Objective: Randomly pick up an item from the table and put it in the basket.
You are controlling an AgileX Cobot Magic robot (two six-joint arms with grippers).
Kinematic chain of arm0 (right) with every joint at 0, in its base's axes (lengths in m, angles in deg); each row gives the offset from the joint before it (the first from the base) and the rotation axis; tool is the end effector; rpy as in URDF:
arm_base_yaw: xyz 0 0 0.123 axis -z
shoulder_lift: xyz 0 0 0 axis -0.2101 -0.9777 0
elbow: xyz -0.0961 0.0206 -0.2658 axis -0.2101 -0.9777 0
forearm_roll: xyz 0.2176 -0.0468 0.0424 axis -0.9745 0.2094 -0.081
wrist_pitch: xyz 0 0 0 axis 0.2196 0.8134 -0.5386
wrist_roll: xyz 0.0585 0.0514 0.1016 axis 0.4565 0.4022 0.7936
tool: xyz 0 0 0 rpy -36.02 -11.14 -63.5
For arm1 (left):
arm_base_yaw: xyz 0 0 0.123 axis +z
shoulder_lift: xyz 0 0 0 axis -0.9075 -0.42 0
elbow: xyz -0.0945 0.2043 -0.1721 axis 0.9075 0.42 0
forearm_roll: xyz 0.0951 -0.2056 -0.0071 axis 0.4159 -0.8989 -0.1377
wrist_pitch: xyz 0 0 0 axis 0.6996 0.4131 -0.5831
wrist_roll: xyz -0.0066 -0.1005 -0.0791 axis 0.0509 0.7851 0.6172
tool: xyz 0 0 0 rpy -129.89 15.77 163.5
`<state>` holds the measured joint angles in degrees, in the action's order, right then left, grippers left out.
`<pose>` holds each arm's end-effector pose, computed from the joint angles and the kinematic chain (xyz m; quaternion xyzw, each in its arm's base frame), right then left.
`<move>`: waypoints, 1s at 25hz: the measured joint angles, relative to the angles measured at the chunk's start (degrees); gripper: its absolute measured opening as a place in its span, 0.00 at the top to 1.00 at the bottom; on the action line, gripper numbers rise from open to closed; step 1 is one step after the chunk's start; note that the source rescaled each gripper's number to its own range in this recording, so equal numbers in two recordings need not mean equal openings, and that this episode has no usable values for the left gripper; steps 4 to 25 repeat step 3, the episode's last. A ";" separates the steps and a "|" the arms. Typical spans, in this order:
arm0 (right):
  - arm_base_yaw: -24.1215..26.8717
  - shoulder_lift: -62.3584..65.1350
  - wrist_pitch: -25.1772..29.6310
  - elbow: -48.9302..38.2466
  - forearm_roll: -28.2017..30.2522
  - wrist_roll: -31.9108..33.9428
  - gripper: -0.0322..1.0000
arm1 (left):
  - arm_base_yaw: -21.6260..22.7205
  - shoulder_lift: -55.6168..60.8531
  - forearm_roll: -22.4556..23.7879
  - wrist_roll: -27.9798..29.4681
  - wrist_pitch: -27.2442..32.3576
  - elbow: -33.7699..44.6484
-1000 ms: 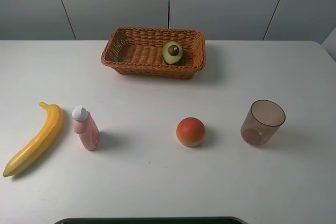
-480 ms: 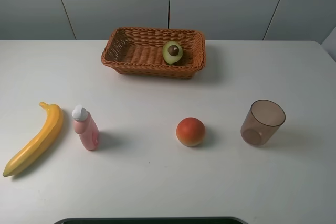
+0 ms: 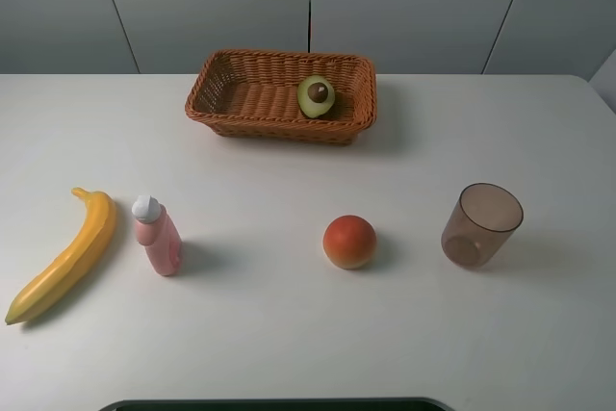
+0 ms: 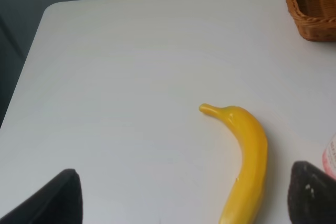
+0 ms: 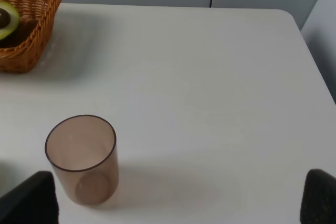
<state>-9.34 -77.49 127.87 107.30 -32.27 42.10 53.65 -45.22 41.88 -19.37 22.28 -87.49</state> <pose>0.0036 -0.0012 0.2475 -0.0098 0.8596 -0.0347 0.5097 0.0070 0.0103 0.2497 0.0636 0.8519 -0.0133 0.5197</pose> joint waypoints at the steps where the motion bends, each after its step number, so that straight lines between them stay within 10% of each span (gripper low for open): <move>1: 0.00 0.00 0.00 0.00 0.00 0.00 0.00 | 0.00 0.00 0.00 0.00 0.00 0.00; 25: 0.00 0.00 0.00 0.00 0.00 0.00 0.00 | 0.00 0.00 0.00 0.00 0.00 0.00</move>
